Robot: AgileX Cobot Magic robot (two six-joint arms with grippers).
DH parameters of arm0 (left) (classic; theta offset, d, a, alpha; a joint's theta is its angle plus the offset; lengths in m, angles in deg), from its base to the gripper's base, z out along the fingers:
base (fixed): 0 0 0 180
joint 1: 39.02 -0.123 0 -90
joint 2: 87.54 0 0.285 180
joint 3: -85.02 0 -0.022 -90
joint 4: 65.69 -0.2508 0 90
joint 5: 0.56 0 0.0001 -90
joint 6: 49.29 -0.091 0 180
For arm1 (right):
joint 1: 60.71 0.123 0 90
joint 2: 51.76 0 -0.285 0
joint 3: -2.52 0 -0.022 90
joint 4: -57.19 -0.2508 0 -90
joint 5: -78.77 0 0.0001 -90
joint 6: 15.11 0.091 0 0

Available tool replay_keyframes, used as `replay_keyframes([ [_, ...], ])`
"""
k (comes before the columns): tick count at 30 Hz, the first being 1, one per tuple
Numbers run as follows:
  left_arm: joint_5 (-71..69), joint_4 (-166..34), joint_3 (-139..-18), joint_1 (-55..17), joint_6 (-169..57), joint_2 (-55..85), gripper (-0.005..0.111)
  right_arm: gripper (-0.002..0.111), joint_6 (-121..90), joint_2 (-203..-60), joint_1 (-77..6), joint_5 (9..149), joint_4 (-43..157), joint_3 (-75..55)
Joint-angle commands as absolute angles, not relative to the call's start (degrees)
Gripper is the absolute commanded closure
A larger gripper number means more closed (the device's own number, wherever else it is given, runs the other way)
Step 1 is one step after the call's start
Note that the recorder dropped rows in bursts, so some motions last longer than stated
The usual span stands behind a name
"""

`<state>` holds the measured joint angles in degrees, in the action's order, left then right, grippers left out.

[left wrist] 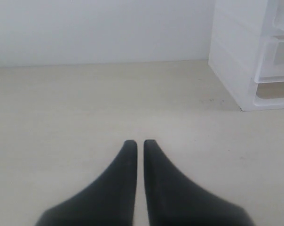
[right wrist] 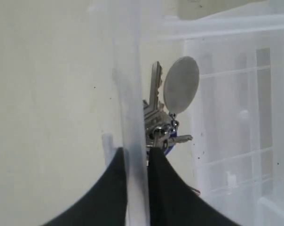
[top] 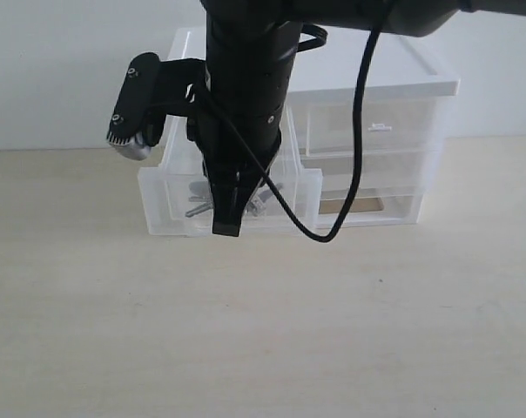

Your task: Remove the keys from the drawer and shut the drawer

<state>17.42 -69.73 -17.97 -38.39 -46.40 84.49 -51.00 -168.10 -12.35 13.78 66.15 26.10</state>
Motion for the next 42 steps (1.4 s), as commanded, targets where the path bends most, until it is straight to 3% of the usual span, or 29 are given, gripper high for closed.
replay_keyframes([
  [1, 17.52, -69.64, -17.77, -38.52, -45.84, 84.68, 0.102, 0.108, -49.95, -167.17, -12.71, 10.33, 62.76, 25.98],
  [5, 17.52, -69.64, -17.77, -38.52, -45.84, 84.68, 0.102, 0.104, -50.33, -168.05, -12.71, 10.14, 61.12, 25.98],
  [11, 17.52, -69.64, -17.77, -38.52, -45.84, 84.68, 0.102, 0.062, -50.33, -168.2, -12.71, 10.62, 61.6, 25.98],
  [14, 17.52, -69.64, -17.77, -38.52, -45.84, 84.68, 0.102, 0.053, -50.33, -168.2, -12.71, 10.75, 61.75, 25.98],
  [29, 17.52, -69.64, -17.77, -38.52, -45.84, 84.68, 0.102, 0.056, -43.19, -160.69, -12.81, 22.68, 70.02, 26.09],
  [34, 17.52, -69.64, -17.77, -38.52, -45.84, 84.68, 0.102, 0.075, -37.37, -162.01, -12.81, 23.51, 76.36, 25.96],
  [38, 17.52, -69.64, -17.77, -38.52, -45.84, 84.68, 0.102, 0.109, -32.96, -164.62, -12.87, 26.02, 82.46, 25.96],
  [42, 17.52, -69.64, -17.77, -38.52, -45.84, 84.68, 0.102, 0.108, -28.39, -166.99, -14.4, 32.0, 85.67, 25.96],
])
